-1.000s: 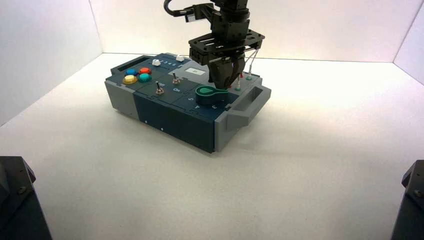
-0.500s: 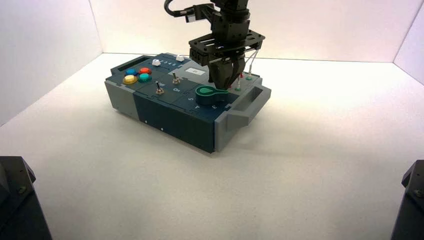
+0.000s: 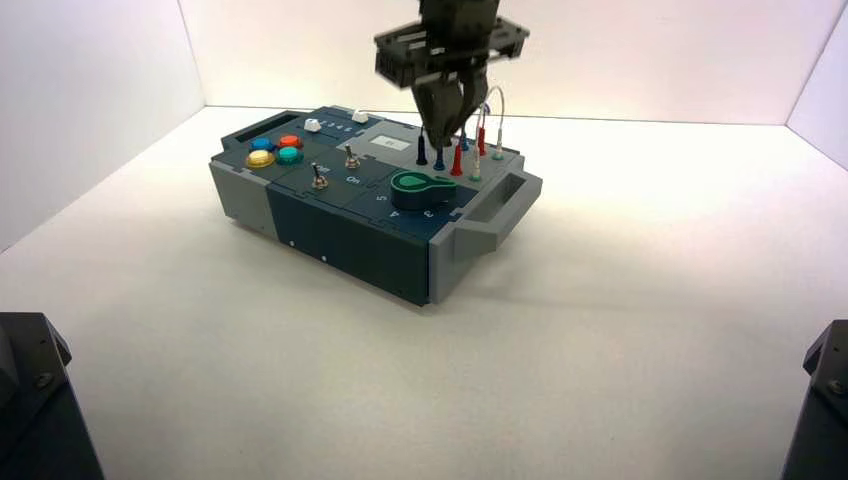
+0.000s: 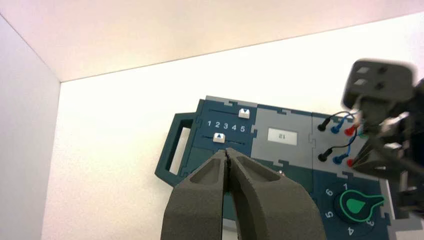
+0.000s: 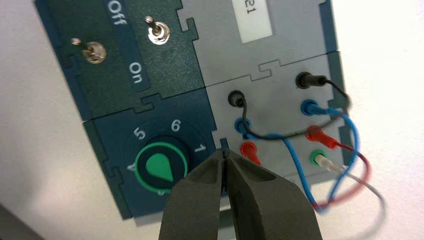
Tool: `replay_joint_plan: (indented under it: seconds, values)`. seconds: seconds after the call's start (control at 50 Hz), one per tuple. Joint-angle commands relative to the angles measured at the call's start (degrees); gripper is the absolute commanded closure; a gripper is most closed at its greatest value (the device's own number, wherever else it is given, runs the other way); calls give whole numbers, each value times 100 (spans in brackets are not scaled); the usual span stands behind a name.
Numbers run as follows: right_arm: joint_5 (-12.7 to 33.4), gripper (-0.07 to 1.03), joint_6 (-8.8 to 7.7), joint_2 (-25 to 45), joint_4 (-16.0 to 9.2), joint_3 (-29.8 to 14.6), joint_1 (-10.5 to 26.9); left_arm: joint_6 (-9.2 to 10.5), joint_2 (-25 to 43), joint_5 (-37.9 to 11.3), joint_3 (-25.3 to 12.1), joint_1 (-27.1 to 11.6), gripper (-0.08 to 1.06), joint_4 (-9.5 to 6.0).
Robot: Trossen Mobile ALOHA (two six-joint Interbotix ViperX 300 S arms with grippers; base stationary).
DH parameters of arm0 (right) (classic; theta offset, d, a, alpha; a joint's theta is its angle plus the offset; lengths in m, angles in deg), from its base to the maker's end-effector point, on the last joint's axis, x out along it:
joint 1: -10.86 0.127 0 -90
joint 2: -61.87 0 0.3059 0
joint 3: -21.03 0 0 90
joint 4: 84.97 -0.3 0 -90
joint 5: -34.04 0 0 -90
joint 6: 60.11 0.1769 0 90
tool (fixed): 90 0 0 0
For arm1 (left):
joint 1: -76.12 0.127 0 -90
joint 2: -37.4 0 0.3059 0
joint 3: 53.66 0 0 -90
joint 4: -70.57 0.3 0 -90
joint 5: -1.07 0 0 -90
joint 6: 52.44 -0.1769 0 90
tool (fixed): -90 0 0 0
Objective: Turn the knob to position 2.
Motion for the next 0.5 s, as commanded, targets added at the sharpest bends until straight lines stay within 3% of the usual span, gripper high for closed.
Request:
replay_joint_plan:
  seconds: [0.02,0.28,0.5]
  values:
    - [62,99,26,-466,9,-97,-9,-35,-18,9,-185,18,101,18]
    - [694,99,18,-984,-44,-114,9,-44,-44,-62,-176,18,101,9]
    - [879,99,26,-1011,-123,-158,9,-35,-44,-70,-193,18,101,18]
